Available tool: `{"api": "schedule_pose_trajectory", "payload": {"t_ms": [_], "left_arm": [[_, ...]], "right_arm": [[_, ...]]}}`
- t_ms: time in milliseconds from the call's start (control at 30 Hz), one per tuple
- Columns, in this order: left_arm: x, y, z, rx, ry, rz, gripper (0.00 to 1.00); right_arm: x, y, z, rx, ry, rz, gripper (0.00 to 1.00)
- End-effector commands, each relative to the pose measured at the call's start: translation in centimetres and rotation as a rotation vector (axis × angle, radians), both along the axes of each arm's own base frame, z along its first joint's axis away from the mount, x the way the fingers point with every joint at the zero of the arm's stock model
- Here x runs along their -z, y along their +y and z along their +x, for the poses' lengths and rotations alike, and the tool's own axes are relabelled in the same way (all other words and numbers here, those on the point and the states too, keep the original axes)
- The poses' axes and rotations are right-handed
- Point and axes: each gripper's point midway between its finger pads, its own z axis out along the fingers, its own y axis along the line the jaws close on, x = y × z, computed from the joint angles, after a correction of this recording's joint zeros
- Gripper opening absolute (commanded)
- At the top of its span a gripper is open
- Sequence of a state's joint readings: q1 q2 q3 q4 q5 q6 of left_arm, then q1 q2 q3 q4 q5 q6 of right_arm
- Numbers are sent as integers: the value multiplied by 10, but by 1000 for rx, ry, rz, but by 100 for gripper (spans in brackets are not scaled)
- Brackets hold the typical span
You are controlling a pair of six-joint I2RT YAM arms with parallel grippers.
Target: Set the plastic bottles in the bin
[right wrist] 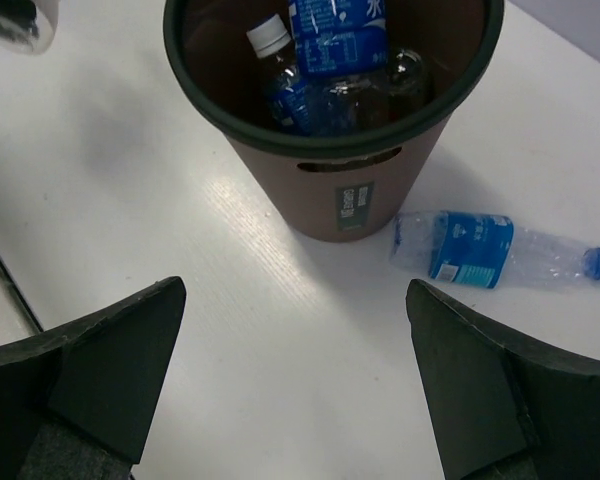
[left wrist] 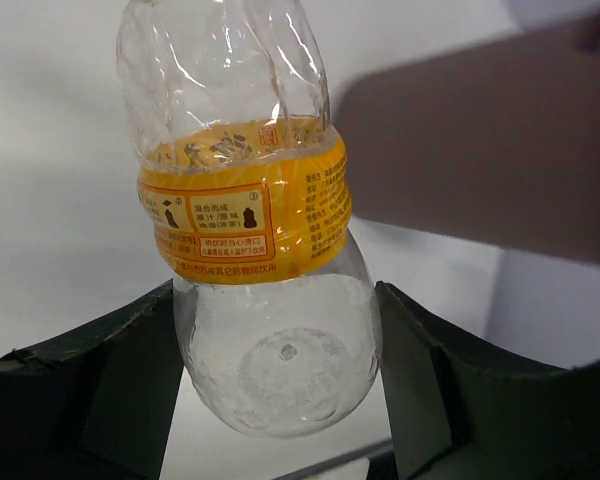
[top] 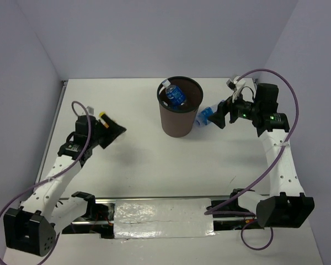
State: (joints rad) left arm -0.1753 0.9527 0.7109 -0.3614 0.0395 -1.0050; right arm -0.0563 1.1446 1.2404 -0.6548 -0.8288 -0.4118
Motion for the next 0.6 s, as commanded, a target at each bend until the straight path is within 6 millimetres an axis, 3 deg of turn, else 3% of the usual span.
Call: {"api": "schedule_pose_trajectory", "payload": {"t_ms": [0, 33, 100, 233, 267, 300, 433, 467, 533, 567], "left_arm": [[-118, -72, 29, 357, -469, -105, 23], [-151, -97, 24, 446, -553, -124, 23], [-190, -131, 32, 558, -648, -108, 23], [-220, -180, 54, 701, -691, -72, 22], [-204, -193, 67, 732, -651, -47, 22], [-229, -205, 70, 747, -705, -45, 23], [-221, -236, 97, 787, -680, 5, 26], [-204, -246, 108, 801, -646, 21, 28], [-205, -256, 114, 801, -624, 43, 41], [-189, -263, 122, 816, -589, 60, 45]], "right_arm": [[4, 2, -17, -47, -9, -3, 98], [8, 2, -18, -47, 1, -1, 98], [9, 0, -20, -42, 1, -1, 97], [14, -2, -20, -22, 16, -1, 97], [16, -4, -20, -14, 20, -4, 97], [16, -4, -21, -11, 20, -5, 97], [24, -8, -21, 11, 44, -10, 97], [25, -9, -21, 17, 48, -12, 97], [31, -12, -18, 49, 67, -11, 97], [32, -14, -16, 63, 73, -11, 97]]}}
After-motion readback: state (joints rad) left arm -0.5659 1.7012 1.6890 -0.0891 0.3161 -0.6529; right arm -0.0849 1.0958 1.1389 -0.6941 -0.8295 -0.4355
